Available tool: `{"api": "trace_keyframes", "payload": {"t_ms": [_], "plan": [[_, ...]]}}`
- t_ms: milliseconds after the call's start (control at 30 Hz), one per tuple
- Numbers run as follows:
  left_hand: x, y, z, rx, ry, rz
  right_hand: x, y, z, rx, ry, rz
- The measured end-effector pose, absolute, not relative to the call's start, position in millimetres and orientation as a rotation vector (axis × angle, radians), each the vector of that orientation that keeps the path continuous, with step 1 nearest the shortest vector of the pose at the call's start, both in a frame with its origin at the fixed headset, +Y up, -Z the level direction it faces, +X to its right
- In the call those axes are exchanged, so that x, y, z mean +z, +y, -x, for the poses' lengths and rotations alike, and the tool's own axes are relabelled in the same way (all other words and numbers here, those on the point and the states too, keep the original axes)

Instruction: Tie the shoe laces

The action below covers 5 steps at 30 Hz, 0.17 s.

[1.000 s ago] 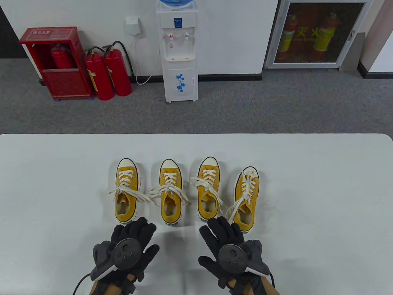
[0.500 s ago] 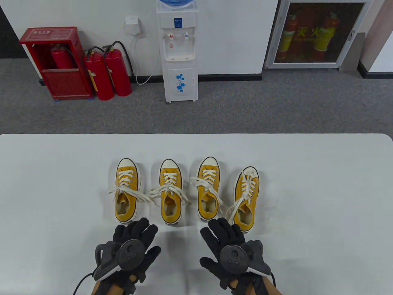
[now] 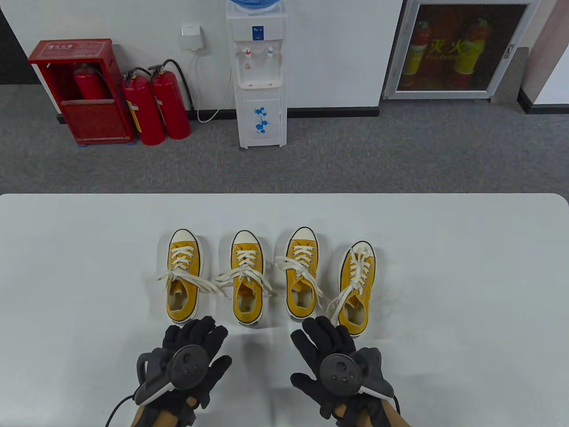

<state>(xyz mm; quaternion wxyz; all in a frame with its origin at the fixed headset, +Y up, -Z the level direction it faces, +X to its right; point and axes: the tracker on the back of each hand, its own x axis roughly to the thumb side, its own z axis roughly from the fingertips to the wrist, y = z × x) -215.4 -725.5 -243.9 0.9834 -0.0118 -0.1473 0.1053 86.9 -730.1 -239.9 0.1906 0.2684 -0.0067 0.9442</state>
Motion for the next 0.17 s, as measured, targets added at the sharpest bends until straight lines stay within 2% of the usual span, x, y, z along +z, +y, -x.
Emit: {"api": "trace_keyframes", "payload": {"t_ms": [167], "plan": [[-243.5, -724.0, 215.3, 0.213, -0.301, 0.017, -240.6, -731.5, -86.7, 2.663, 0.0, -0.747]]}}
